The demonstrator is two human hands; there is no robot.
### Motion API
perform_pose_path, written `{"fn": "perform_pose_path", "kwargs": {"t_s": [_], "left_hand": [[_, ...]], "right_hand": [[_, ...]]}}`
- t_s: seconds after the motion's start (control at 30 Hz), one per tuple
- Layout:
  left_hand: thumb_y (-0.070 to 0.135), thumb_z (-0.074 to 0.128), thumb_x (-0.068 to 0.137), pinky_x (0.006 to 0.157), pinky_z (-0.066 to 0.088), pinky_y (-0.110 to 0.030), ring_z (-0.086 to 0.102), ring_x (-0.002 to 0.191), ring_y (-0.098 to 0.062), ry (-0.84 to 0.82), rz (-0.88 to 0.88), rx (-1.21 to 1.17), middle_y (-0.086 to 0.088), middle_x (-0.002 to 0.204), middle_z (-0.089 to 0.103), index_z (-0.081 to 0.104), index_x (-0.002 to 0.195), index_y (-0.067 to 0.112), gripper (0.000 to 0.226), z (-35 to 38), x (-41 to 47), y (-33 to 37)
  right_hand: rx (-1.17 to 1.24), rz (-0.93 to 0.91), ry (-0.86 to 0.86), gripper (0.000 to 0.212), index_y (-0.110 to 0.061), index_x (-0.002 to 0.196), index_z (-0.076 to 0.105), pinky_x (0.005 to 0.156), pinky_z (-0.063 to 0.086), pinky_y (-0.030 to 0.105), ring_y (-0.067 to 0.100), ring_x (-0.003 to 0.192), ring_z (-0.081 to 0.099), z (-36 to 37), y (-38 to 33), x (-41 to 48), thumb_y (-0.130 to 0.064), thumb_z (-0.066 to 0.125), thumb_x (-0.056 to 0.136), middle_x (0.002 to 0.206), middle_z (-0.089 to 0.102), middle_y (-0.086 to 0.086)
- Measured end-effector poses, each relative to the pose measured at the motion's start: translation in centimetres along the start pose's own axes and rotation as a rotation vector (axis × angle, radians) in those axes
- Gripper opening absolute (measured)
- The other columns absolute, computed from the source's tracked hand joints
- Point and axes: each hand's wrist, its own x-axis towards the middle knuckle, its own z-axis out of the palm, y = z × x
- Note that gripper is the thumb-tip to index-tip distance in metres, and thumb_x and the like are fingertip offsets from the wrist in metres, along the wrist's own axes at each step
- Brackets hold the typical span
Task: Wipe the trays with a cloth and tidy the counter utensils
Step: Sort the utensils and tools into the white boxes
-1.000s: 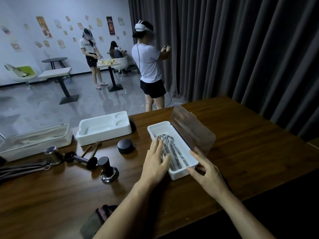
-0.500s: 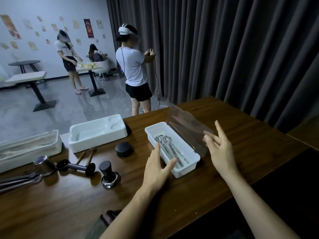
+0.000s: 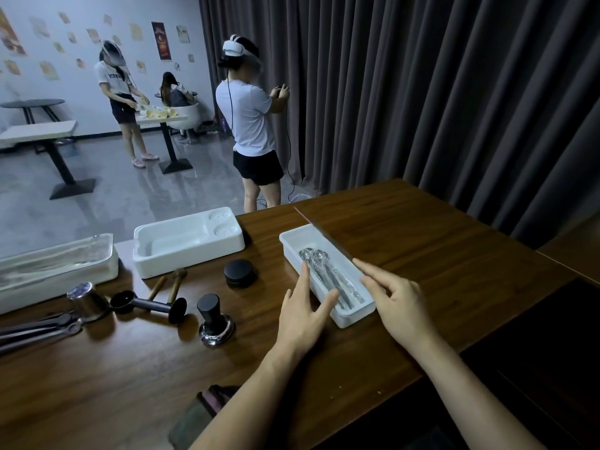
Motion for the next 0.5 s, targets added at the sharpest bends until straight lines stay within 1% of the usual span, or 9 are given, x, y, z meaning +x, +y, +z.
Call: {"fn": "perform_pose_path", "kwargs": {"t_s": [0.07, 0.1, 0.17, 0.23, 0.27, 0.3, 0.37, 0.4, 0.5], "left_hand": [[0.074, 0.039, 0.096, 0.126, 0.019, -0.045, 0.025, 0.148, 0.000, 0.003, 0.000, -0.003, 0.023, 0.165, 0.023, 0.004, 0.162, 0.042, 0.081, 0.2, 0.1, -0.4], [0.071, 0.037, 0.099, 0.125, 0.023, -0.043, 0.028, 0.148, -0.002, 0.004, -0.011, -0.001, 0.021, 0.165, 0.026, 0.005, 0.162, 0.043, 0.076, 0.3, 0.2, -0.7], [0.061, 0.035, 0.104, 0.114, 0.033, -0.032, 0.038, 0.140, -0.002, 0.010, -0.049, 0.001, 0.017, 0.162, 0.036, 0.006, 0.161, 0.045, 0.066, 0.4, 0.3, -1.0], [0.050, 0.032, 0.108, 0.102, 0.033, -0.022, 0.040, 0.129, 0.004, 0.031, -0.074, -0.023, 0.015, 0.158, 0.041, 0.011, 0.162, 0.042, 0.058, 0.3, 0.2, -1.0], [0.046, 0.030, 0.110, 0.103, 0.031, -0.020, 0.039, 0.130, 0.005, 0.046, -0.081, -0.044, 0.015, 0.158, 0.041, 0.015, 0.162, 0.040, 0.055, 0.3, 0.1, -1.0], [0.045, 0.028, 0.111, 0.107, 0.028, -0.019, 0.036, 0.136, 0.004, 0.063, -0.090, -0.071, 0.014, 0.160, 0.038, 0.019, 0.162, 0.037, 0.053, 0.3, 0.1, -1.0], [0.048, 0.027, 0.110, 0.114, 0.024, -0.020, 0.032, 0.148, -0.004, 0.088, -0.100, -0.116, 0.013, 0.163, 0.033, 0.024, 0.161, 0.035, 0.052, 0.3, 0.1, -1.0], [0.052, 0.028, 0.109, 0.114, 0.024, -0.020, 0.032, 0.149, -0.006, 0.087, -0.102, -0.130, 0.014, 0.162, 0.034, 0.025, 0.160, 0.036, 0.054, 0.3, 0.0, -1.0], [0.066, 0.039, 0.101, 0.108, 0.034, -0.018, 0.042, 0.140, 0.001, 0.067, -0.083, -0.160, 0.019, 0.156, 0.044, 0.024, 0.159, 0.043, 0.064, 0.3, 0.0, -0.9]], "right_hand": [[-0.110, -0.053, -0.041, 0.033, -0.035, 0.130, 0.065, 0.099, 0.046, 0.013, -0.014, 0.123, 0.050, 0.9, 0.4, -0.7, -0.024, 0.061, 0.099, 0.131, 0.061, -0.022], [-0.169, -0.075, -0.061, 0.034, -0.036, 0.131, 0.064, 0.101, 0.046, 0.016, -0.012, 0.126, 0.048, 1.3, 0.6, -1.0, -0.025, 0.061, 0.099, 0.133, 0.060, -0.021], [-0.271, -0.111, -0.092, 0.036, -0.038, 0.131, 0.063, 0.106, 0.044, 0.022, -0.006, 0.130, 0.047, 2.1, 1.2, -1.6, -0.026, 0.061, 0.098, 0.137, 0.058, -0.019], [-0.347, -0.128, -0.121, 0.037, -0.040, 0.132, 0.062, 0.109, 0.043, 0.027, -0.002, 0.133, 0.044, 2.8, 1.7, -2.1, -0.026, 0.062, 0.097, 0.140, 0.056, -0.020], [-0.373, -0.138, -0.127, 0.038, -0.041, 0.132, 0.062, 0.110, 0.042, 0.029, -0.001, 0.135, 0.043, 3.0, 1.9, -2.2, -0.026, 0.063, 0.097, 0.140, 0.055, -0.020], [-0.390, -0.147, -0.130, 0.039, -0.041, 0.132, 0.062, 0.111, 0.042, 0.030, 0.000, 0.136, 0.042, 3.2, 2.1, -2.4, -0.026, 0.064, 0.096, 0.141, 0.055, -0.019], [-0.412, -0.160, -0.129, 0.039, -0.041, 0.132, 0.062, 0.112, 0.040, 0.030, 0.001, 0.137, 0.041, 3.4, 2.3, -2.5, -0.026, 0.064, 0.096, 0.141, 0.054, -0.019], [-0.424, -0.165, -0.128, 0.038, -0.040, 0.132, 0.062, 0.112, 0.040, 0.030, 0.001, 0.138, 0.040, 3.5, 2.4, -2.5, -0.026, 0.064, 0.097, 0.142, 0.054, -0.018], [-0.459, -0.181, -0.123, 0.038, -0.040, 0.133, 0.061, 0.113, 0.037, 0.027, 0.003, 0.138, 0.040, 3.6, 2.4, -2.7, -0.028, 0.061, 0.098, 0.142, 0.054, -0.017]]}}
